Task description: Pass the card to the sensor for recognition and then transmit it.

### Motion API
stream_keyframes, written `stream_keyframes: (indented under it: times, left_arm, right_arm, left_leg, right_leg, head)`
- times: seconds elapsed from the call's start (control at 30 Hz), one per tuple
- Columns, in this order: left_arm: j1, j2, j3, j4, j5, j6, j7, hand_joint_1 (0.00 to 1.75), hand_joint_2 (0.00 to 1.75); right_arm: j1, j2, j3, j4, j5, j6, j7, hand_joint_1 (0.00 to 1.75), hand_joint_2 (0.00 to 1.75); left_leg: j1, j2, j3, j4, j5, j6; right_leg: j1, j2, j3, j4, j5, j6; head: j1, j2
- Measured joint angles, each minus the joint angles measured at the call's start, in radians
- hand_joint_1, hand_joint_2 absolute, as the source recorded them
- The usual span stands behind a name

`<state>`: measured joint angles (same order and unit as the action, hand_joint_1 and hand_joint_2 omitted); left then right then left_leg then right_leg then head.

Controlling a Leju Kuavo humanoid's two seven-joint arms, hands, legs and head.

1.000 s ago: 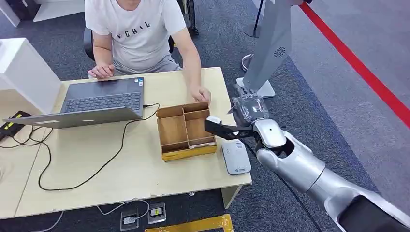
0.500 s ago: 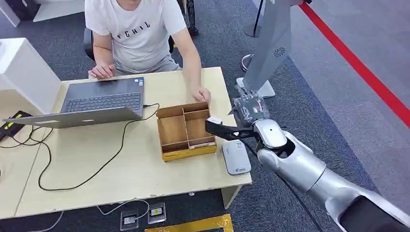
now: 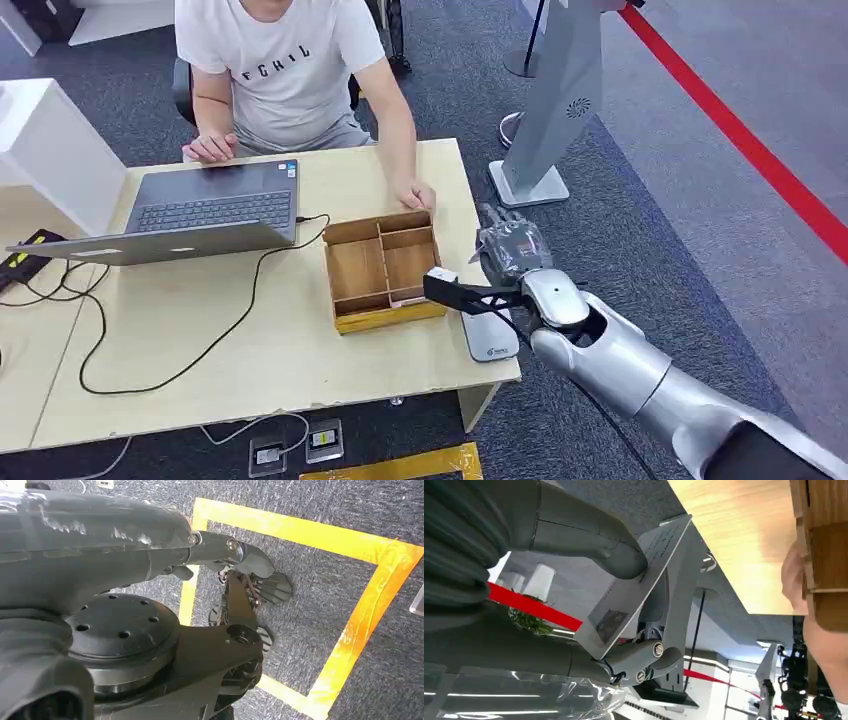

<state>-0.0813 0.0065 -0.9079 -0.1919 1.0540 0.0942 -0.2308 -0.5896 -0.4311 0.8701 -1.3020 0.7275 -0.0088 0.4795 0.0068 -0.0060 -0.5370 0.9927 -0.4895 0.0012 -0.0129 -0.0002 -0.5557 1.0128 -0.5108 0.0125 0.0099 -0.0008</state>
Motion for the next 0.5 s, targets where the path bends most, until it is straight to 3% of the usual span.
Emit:
stream_keyframes:
  times: [0.5]
  left_arm:
    - [0.000, 0.005, -0.002, 0.000, -0.004, 0.000, 0.000, 0.00, 0.00]
  right_arm:
    - [0.056, 0.000, 0.002, -0.030, 0.013, -0.006, -0.010, 1.75, 1.75]
  left_leg:
    - [0.000, 0.000, 0.000, 0.000, 0.000, 0.000]
  right_leg:
    - [0.000, 0.000, 0.000, 0.000, 0.000, 0.000]
  head:
    - [0.000, 0.000]
